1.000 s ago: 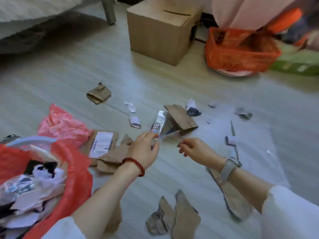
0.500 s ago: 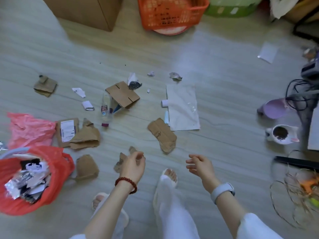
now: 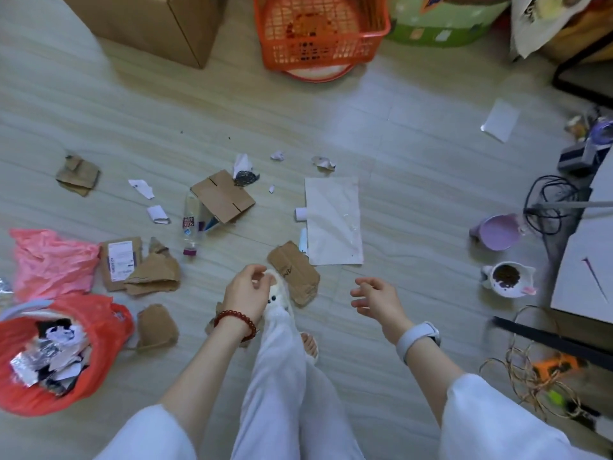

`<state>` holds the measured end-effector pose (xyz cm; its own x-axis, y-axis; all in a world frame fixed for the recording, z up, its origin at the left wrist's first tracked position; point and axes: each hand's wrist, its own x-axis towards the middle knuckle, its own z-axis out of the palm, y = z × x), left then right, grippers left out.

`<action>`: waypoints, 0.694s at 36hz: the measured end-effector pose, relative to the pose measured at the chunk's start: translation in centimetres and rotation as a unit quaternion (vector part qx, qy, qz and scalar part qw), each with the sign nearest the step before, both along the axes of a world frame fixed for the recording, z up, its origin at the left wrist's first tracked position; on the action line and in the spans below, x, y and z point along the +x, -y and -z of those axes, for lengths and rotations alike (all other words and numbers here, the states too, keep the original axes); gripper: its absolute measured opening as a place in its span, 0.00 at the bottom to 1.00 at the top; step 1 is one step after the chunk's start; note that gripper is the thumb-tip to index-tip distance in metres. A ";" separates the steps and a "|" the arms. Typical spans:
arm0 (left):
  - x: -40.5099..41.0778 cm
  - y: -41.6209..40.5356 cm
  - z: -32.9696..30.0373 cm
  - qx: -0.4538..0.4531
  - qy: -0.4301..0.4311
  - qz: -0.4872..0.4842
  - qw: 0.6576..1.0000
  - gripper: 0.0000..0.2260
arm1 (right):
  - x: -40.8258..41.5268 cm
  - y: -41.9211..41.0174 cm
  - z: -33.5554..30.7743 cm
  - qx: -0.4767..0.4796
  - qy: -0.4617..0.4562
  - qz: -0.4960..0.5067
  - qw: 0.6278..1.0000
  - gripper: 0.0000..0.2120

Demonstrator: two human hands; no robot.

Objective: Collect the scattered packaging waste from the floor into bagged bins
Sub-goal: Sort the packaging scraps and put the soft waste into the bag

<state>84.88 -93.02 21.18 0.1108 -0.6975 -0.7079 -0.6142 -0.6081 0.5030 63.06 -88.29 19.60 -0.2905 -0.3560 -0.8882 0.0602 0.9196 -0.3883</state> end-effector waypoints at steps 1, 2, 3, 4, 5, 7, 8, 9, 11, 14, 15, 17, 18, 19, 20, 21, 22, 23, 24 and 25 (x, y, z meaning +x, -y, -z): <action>-0.2 0.8 0.7 0.005 -0.001 0.007 1.000 0.12 | -0.3 0.8 0.6 0.000 -0.001 -0.001 1.000 0.09; -0.4 1.7 1.8 0.007 0.000 0.021 1.000 0.12 | -0.5 1.7 1.5 -0.003 -0.005 -0.004 1.000 0.08; -0.7 2.7 3.1 0.008 0.004 0.041 0.999 0.12 | -0.8 2.8 2.6 -0.010 -0.009 -0.007 1.000 0.08; -0.8 3.5 4.1 0.008 0.009 0.066 0.998 0.12 | -1.1 3.5 3.4 -0.014 -0.016 -0.014 1.000 0.08; -1.0 4.4 5.9 0.008 0.016 0.088 0.996 0.12 | -1.4 4.5 5.1 -0.015 -0.021 -0.027 0.999 0.08; -1.5 6.0 8.9 0.004 0.030 0.123 0.992 0.13 | -2.0 6.1 8.2 -0.017 -0.037 -0.075 0.996 0.09; -1.8 6.8 10.8 0.005 0.037 0.136 0.990 0.13 | -2.3 6.9 10.3 -0.016 -0.050 -0.112 0.992 0.11; -2.1 7.6 12.8 0.005 0.043 0.148 0.988 0.14 | -2.8 7.6 12.4 -0.017 -0.069 -0.157 0.985 0.12; -3.0 8.9 17.1 0.001 0.052 0.174 0.983 0.14 | -3.6 9.0 16.6 -0.026 -0.105 -0.252 0.962 0.14; -4.6 10.7 24.4 -0.013 0.072 0.223 0.972 0.16 | -4.9 11.2 23.7 -0.047 -0.176 -0.441 0.879 0.19; -5.2 11.2 27.0 -0.019 0.080 0.240 0.967 0.16 | -5.4 11.9 26.1 -0.051 -0.205 -0.505 0.837 0.22; -6.4 12.1 32.1 -0.024 0.085 0.269 0.959 0.17 | -6.2 13.2 30.5 -0.053 -0.241 -0.591 0.768 0.29; -7.0 12.5 34.6 -0.025 0.083 0.278 0.957 0.18 | -6.7 13.8 32.9 -0.053 -0.250 -0.615 0.746 0.33; -7.4 12.8 37.0 -0.030 0.082 0.285 0.954 0.19 | -7.1 14.4 35.1 -0.050 -0.257 -0.634 0.728 0.37; -7.8 13.2 39.3 -0.039 0.084 0.293 0.952 0.19 | -7.5 14.9 37.2 -0.051 -0.262 -0.650 0.711 0.42; -8.2 13.6 41.5 -0.056 0.086 0.299 0.949 0.20 | -7.8 15.5 39.2 -0.053 -0.266 -0.665 0.696 0.46; -8.4 14.0 43.3 -0.074 0.089 0.305 0.945 0.20 | -8.0 15.9 40.9 -0.053 -0.269 -0.677 0.683 0.50; -8.6 14.4 45.0 -0.091 0.095 0.313 0.941 0.21 | -8.3 16.2 42.7 -0.057 -0.271 -0.682 0.677 0.52; -8.8 14.7 46.4 -0.101 0.104 0.323 0.935 0.23 | -8.4 16.6 44.1 -0.061 -0.269 -0.682 0.677 0.53; -8.9 15.0 47.4 -0.111 0.113 0.333 0.929 0.24 | -8.6 16.7 45.4 -0.065 -0.268 -0.681 0.678 0.53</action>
<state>75.95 -108.03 -26.23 -0.2690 -0.7910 -0.5495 -0.9228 0.0483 0.3823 54.44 -105.01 -25.75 0.1179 -0.6834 -0.7205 -0.9927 -0.0637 -0.1021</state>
